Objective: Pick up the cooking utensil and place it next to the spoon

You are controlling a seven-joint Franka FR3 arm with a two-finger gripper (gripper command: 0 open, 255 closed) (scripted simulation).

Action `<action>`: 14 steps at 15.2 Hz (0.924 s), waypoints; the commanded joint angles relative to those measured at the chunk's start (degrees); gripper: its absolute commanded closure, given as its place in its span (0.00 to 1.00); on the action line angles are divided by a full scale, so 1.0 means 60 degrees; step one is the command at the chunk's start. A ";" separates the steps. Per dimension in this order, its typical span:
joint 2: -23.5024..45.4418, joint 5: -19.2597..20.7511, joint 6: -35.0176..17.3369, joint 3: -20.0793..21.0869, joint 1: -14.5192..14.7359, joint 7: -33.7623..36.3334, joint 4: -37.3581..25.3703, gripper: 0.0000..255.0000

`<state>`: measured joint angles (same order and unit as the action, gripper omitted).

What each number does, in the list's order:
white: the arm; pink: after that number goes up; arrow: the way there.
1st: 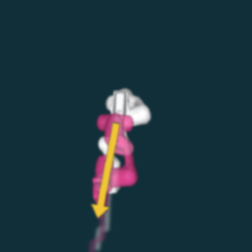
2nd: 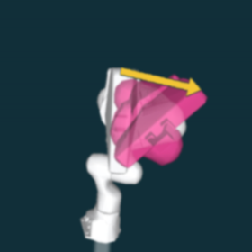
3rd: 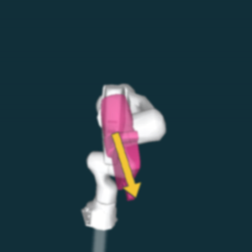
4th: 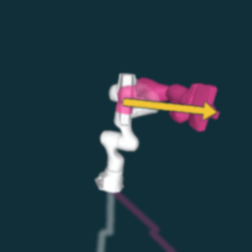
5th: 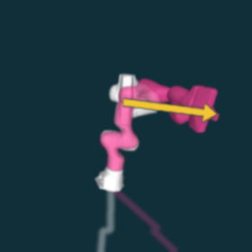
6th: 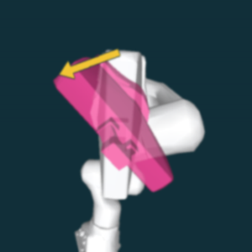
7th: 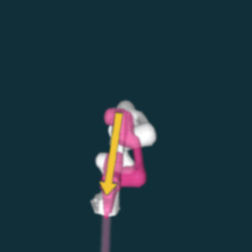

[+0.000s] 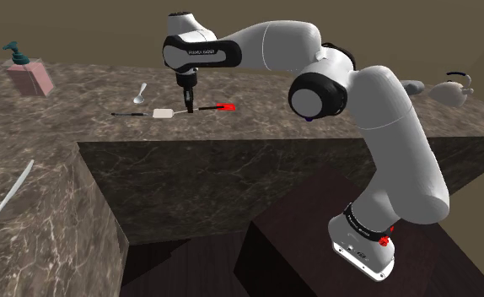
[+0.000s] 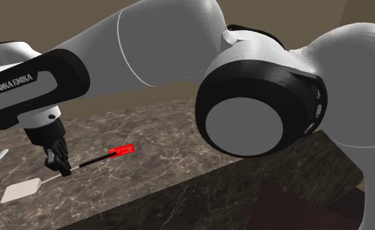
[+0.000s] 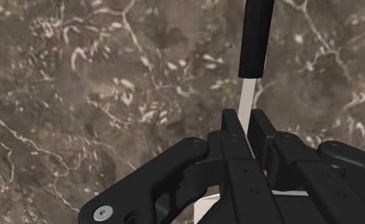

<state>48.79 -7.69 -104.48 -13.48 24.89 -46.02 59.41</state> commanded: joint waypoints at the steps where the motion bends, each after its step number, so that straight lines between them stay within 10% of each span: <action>1: 0.0002 -0.0001 -0.0033 0.0001 0.0002 -0.0001 0.0025 1.00; 6: 0.0002 -0.0001 -0.0032 0.0000 0.0001 -0.0001 0.0024 1.00; 7: 0.0002 -0.0001 -0.0032 0.0000 0.0001 -0.0001 0.0024 0.00; 14: -0.0027 0.0018 0.0589 -0.0008 -0.0040 0.0031 -0.0574 0.00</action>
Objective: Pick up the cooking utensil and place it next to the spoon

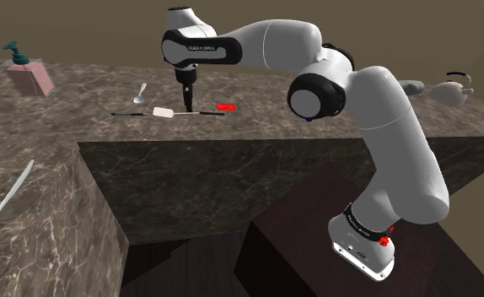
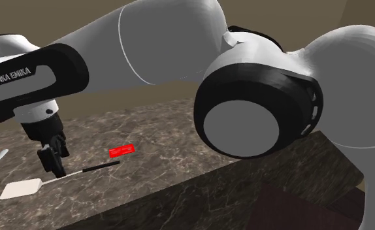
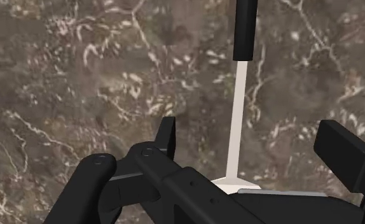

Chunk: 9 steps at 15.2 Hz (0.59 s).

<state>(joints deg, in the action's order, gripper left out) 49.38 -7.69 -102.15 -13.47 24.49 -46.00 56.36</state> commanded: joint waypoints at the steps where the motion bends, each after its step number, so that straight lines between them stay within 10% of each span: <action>1: -0.0102 0.0023 0.0540 -0.0010 -0.0006 0.0045 -0.0435 0.00; 9: -0.0059 0.0024 0.0826 -0.0009 -0.0037 0.0060 -0.0768 0.00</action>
<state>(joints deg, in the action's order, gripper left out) 49.02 -7.54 -97.22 -13.52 24.27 -45.63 51.79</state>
